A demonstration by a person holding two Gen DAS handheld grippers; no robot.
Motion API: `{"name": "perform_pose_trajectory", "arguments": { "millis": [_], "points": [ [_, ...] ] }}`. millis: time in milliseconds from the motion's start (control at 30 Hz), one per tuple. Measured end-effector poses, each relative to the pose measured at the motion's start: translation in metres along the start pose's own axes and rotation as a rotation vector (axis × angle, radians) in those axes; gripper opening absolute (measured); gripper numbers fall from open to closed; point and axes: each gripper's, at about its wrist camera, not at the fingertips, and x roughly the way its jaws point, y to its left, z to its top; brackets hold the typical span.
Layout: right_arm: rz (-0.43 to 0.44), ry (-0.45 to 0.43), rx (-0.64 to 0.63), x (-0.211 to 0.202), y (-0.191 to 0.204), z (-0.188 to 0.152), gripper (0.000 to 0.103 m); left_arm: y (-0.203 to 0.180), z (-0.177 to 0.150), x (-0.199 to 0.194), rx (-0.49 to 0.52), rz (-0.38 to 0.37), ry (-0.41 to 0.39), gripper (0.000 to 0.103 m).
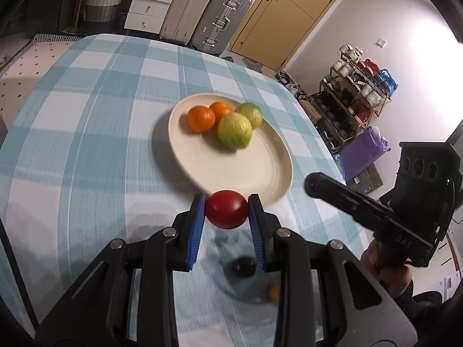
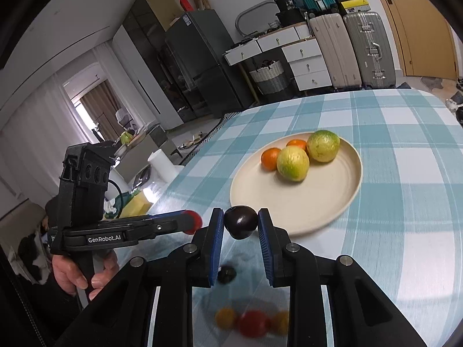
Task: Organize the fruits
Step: 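Carry the tomato and the dark plum over the cream plate with both grippers, then lower both fruits onto the plate and open both grippers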
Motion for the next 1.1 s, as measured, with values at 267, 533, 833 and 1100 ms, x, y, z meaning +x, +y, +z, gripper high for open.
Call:
{"name": "perform_pose_trajectory", "arguments": {
  "millis": [267, 533, 833, 1100],
  "points": [
    [-0.06, 0.044, -0.055, 0.04, 0.0, 0.026, 0.025, 0.011, 0.044, 0.03, -0.01, -0.001, 0.004, 0.027],
    [-0.109, 0.103, -0.111, 0.082, -0.003, 0.036, 0.025, 0.031, 0.071, 0.062, -0.044, -0.009, 0.017, 0.027],
    [-0.149, 0.155, -0.133, 0.115, -0.007, 0.04, 0.025, 0.045, 0.082, 0.086, -0.057, -0.004, 0.034, 0.027],
    [-0.163, 0.168, -0.097, 0.133, -0.014, 0.045, 0.025, 0.046, 0.088, 0.097, -0.059, -0.022, 0.04, 0.027]
  ]
}}
